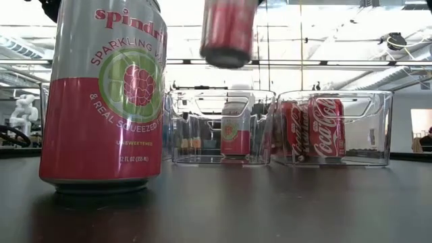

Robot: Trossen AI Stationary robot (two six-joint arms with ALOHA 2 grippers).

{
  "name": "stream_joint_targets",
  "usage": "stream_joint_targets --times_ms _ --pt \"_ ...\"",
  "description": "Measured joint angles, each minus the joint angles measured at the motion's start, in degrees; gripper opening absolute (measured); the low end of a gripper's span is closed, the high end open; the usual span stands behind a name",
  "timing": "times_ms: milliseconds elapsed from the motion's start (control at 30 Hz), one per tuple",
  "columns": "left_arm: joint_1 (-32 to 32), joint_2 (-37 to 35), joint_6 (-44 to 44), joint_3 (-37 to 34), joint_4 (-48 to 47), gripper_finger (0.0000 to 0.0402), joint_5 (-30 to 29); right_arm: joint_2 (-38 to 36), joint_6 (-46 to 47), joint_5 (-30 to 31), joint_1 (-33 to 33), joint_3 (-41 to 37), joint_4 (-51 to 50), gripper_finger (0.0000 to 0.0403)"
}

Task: Sort soda cans
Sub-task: Put the bottom center red and white soda can into the middle transparent bin

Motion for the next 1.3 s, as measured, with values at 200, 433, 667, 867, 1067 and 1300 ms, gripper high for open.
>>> stream_joint_targets --times_ms 200,433,667,867,1067,1300 --pt "0.0 0.0 -1.4 0.0 0.0 0.0304 0.0 0.5 -4.2 -0.4 -9.0 0.0 0.6 0.0278" --pt "0.0 0.0 1.3 0.0 -0.1 0.0304 -0.5 3.3 -9.4 -5.7 -19.4 -0.5 7.1 0.028" --pt "0.0 0.0 5.0 0.0 -0.2 0.0304 -0.7 8.6 -11.6 -8.4 -24.6 -0.6 8.7 0.0281" --pt "0.0 0.0 5.9 0.0 -0.4 0.0304 -1.3 12.0 -12.1 -8.4 -27.7 -0.5 12.0 0.0282" --pt "0.0 0.0 6.6 0.0 -0.5 0.0304 -1.3 14.9 -12.0 -9.6 -29.5 -0.5 13.2 0.0283" --pt "0.0 0.0 6.6 0.0 -0.4 0.0304 -1.3 16.7 -11.7 -6.1 -29.4 -0.4 15.3 0.0294"
